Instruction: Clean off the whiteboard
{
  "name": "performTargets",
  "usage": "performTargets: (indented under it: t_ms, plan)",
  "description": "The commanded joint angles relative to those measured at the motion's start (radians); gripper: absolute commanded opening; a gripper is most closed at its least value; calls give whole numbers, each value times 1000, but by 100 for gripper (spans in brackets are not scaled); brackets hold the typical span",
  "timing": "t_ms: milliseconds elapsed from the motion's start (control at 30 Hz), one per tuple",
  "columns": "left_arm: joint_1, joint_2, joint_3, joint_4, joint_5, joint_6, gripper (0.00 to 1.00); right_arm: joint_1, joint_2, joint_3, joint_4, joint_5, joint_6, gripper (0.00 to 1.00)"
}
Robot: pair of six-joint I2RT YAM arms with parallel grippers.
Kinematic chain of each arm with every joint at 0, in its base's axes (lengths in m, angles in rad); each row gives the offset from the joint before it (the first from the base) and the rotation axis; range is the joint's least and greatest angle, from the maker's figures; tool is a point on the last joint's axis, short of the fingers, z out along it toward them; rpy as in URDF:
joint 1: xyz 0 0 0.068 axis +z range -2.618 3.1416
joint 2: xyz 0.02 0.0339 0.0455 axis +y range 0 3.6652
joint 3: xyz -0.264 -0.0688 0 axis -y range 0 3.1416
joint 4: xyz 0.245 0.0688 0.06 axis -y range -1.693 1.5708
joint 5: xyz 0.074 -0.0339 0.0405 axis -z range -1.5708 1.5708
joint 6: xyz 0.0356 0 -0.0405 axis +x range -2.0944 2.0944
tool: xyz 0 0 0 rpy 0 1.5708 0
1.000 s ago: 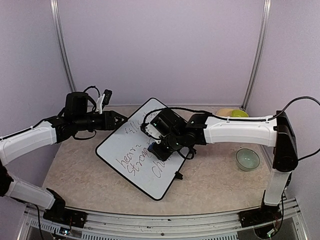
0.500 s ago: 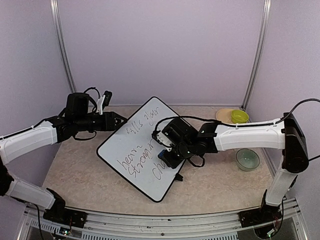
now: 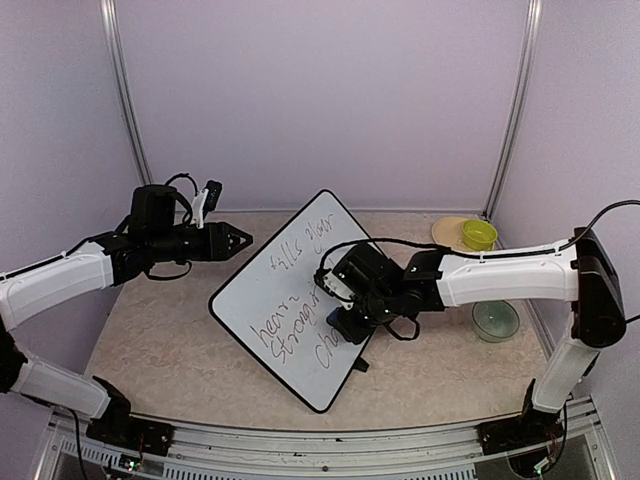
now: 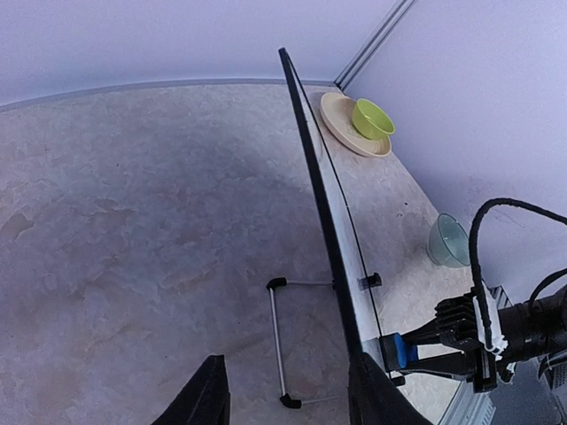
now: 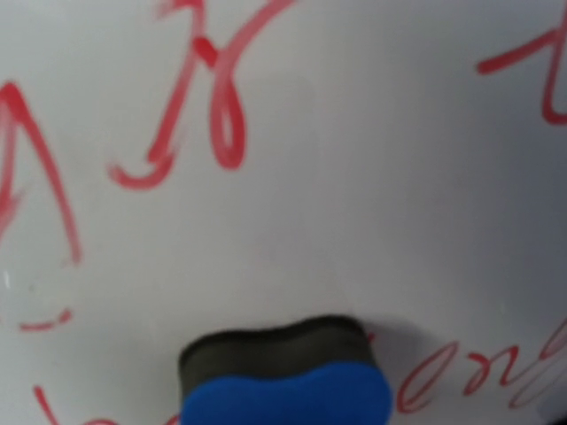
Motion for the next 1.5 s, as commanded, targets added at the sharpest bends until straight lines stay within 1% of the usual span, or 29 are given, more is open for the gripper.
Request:
performTargets:
  t_ms: [0, 100, 300, 433, 567, 733, 1033, 1167, 1233, 1400, 1467]
  plan:
    - [14, -9, 18, 16, 6, 7, 47, -7, 18, -52, -35, -7, 18, 22]
    - [15, -6, 20, 13, 11, 7, 50, -7, 7, -58, -44, -2, 27, 22]
    - [7, 18, 24, 20, 80, 1, 51, -6, -80, -38, -105, 55, 33, 22]
    - [-20, 40, 38, 2, 102, 14, 52, -9, -152, -6, -133, 99, 22, 23]
    - [-51, 59, 48, -14, 110, 26, 53, -17, -185, 36, -136, 128, 10, 24]
    - [-55, 59, 46, -15, 108, 25, 54, -25, -170, 93, -117, 130, 0, 24]
    - [-57, 39, 33, 32, 163, -2, 54, -25, -138, 198, -113, 150, -21, 24]
    - [-61, 48, 28, 47, 189, -2, 54, -23, -95, 266, -116, 146, -28, 24]
    - [-69, 58, 32, 42, 193, -2, 49, -23, -65, 304, -115, 141, -42, 24]
    - [-82, 57, 27, 42, 183, -2, 29, -10, 38, 439, -148, 141, -69, 24]
    - [-82, 58, 27, 42, 184, -2, 23, 0, 74, 476, -149, 138, -84, 24]
